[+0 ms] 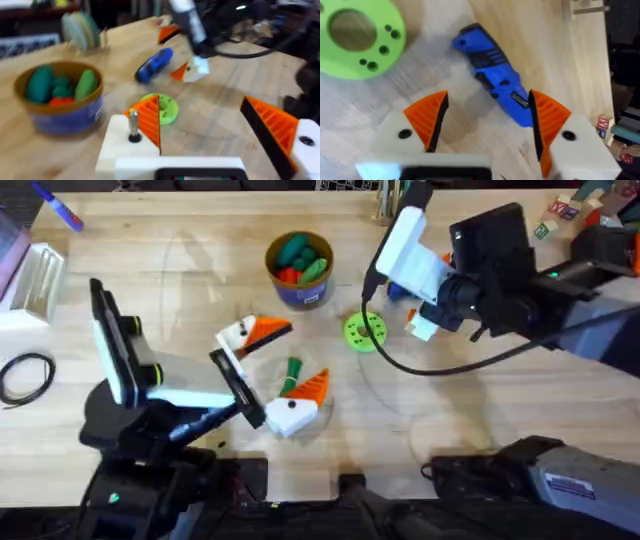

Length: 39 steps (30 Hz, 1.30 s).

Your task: Pick up the gripper from the table and insert it into the empty holder that is missing its gripper. Then pick up a screw, insert it into the mounting hole, and use the screwdriver to tighten it. Finally, clean up the table by picking up the vegetable and placing it into the bucket.

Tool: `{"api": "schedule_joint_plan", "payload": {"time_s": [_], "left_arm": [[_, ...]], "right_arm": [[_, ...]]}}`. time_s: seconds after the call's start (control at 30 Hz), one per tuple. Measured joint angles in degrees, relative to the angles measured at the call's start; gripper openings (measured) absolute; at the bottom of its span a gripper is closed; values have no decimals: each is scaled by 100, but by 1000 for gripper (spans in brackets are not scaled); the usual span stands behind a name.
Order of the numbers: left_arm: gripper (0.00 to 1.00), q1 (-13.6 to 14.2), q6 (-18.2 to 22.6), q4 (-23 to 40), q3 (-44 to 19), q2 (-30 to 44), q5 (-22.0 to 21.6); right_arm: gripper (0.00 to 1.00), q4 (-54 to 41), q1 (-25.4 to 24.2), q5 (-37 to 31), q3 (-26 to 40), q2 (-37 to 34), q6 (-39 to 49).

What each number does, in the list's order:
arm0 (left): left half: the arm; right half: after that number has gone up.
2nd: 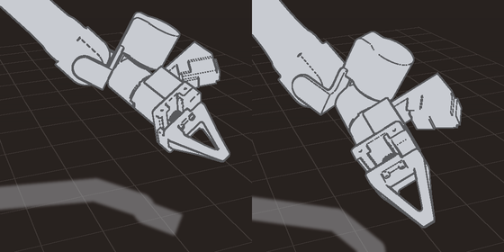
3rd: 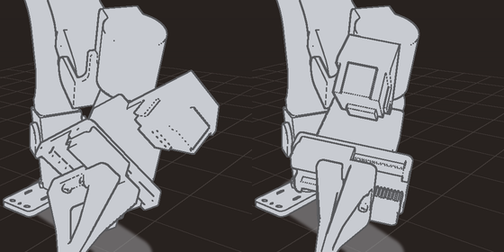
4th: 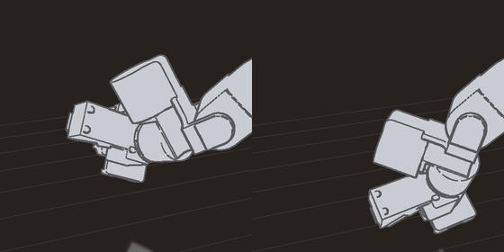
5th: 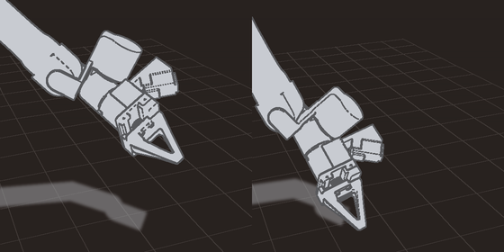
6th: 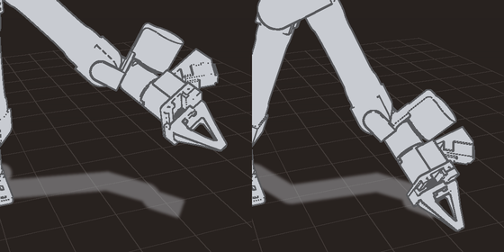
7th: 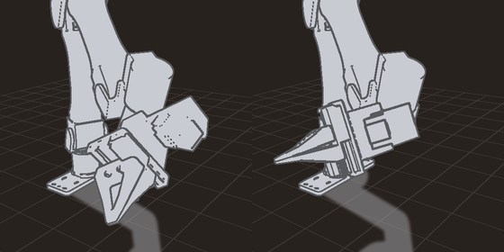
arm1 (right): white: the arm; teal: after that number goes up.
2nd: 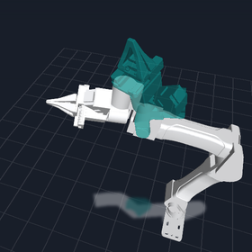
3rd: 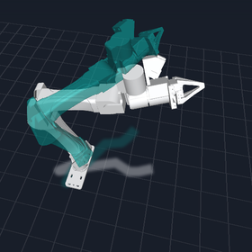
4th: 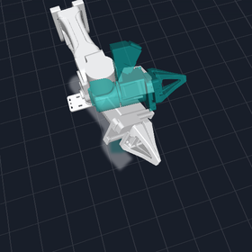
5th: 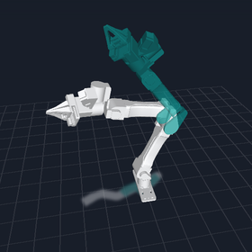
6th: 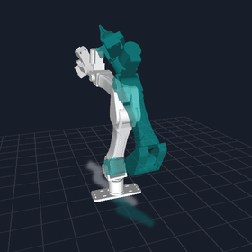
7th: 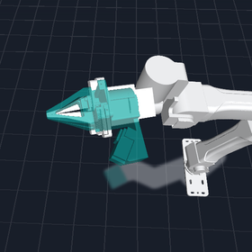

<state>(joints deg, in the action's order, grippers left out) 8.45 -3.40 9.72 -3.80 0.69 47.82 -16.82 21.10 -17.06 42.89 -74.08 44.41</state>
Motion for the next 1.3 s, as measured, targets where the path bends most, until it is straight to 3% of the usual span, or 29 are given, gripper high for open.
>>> {"api": "schedule_joint_plan", "payload": {"time_s": [0.2, 0.33, 0.43, 0.6, 0.77, 0.93, 1.07, 1.3], "left_arm": [[985, 0, -281, 2017, -1516, 320, -1325], [985, 0, -359, 3332, -2582, 1175, -2156], [985, 0, -402, 3909, -2898, 1991, -2643], [985, 0, -496, 3625, -2911, 3379, -2965], [987, 0, -969, 3010, -2911, 4392, -2727], [988, 101, -1155, 2685, -2911, 4963, -2517], [988, 671, -1382, 2688, -2911, 5038, -2863], [988, 2461, -1554, 2688, -2911, 5045, -4052]], "right_arm": [[926, 7, 0, 0, 0, 483, -327], [926, 4, 0, 0, 0, 664, -416], [926, 4, 0, 0, 0, 732, -431], [926, 1, 0, 0, -1, 747, -442], [927, 2, 0, 0, -2, 747, -442], [927, 2, 0, 0, -2, 747, -461], [928, 2, 0, 0, -2, 747, -462], [929, 4, 0, 0, -2, 747, -464]]}}
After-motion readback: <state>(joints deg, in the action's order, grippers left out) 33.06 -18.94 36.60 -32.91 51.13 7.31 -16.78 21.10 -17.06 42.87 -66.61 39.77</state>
